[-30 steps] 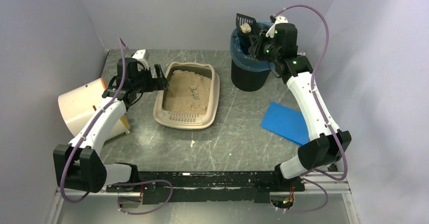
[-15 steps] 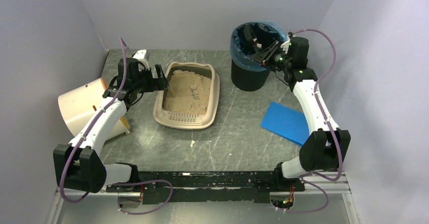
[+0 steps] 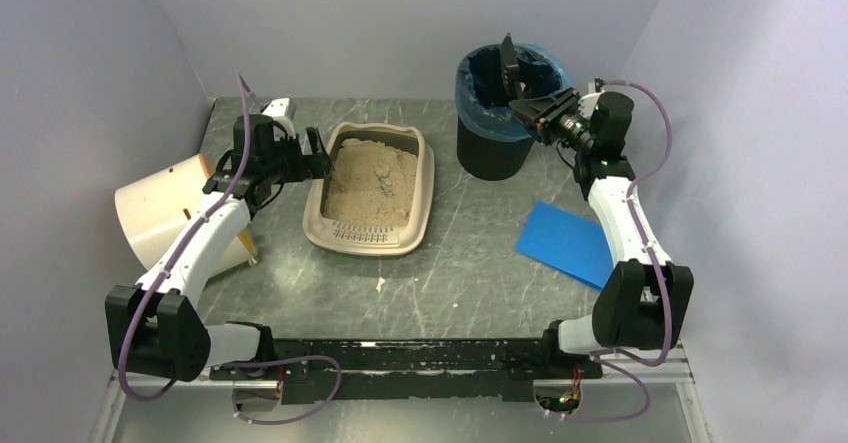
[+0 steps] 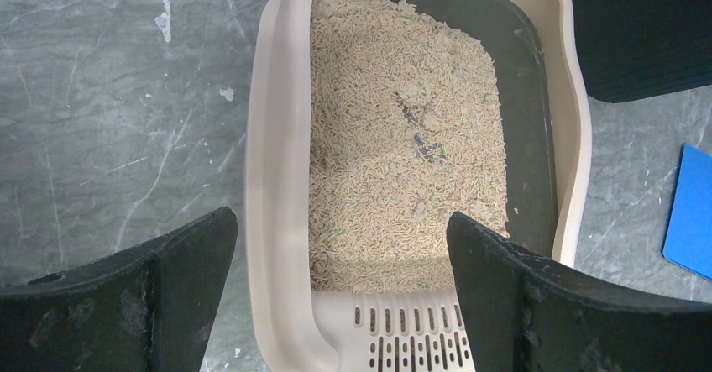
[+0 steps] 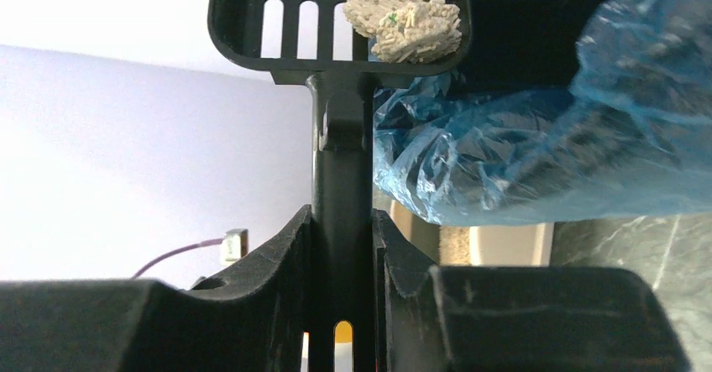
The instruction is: Clean the litter box
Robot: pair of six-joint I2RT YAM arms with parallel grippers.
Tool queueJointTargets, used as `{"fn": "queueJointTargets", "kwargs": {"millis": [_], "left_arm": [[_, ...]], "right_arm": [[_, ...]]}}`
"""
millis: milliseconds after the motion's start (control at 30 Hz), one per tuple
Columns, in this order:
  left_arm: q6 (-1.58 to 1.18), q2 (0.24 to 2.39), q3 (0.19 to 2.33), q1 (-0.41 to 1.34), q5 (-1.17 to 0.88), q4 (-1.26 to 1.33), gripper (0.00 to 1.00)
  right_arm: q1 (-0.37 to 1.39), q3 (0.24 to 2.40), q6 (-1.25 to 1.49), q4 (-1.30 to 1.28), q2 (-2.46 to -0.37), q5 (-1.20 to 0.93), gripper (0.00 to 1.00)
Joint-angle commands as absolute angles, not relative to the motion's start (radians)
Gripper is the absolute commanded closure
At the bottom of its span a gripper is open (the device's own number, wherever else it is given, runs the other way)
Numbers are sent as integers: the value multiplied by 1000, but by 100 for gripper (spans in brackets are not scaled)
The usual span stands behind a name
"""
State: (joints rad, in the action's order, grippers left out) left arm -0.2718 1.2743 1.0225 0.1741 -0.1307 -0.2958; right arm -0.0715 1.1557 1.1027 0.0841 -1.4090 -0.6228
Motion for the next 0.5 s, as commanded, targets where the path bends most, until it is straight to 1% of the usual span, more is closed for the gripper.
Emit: {"fn": "queueJointTargets", "kwargs": {"millis": [0,100,233,467], "left_arm": [[-258,1264,1024,183,-113,-286,0],[-259,1261,1023,182,-112,-284,0],[-256,1258,1025,183,-105,-287,0],[-253,1253,1022,183,-100,-288,0]], "right_arm": [[-101,1103,1263,267,-1373,-701,100],[-110,1073,1328,314,-1363,-719,100],[-125,975,1490,486,-1343,-739,100],[-136,909,1684,696,-1366,-770,100]]}}
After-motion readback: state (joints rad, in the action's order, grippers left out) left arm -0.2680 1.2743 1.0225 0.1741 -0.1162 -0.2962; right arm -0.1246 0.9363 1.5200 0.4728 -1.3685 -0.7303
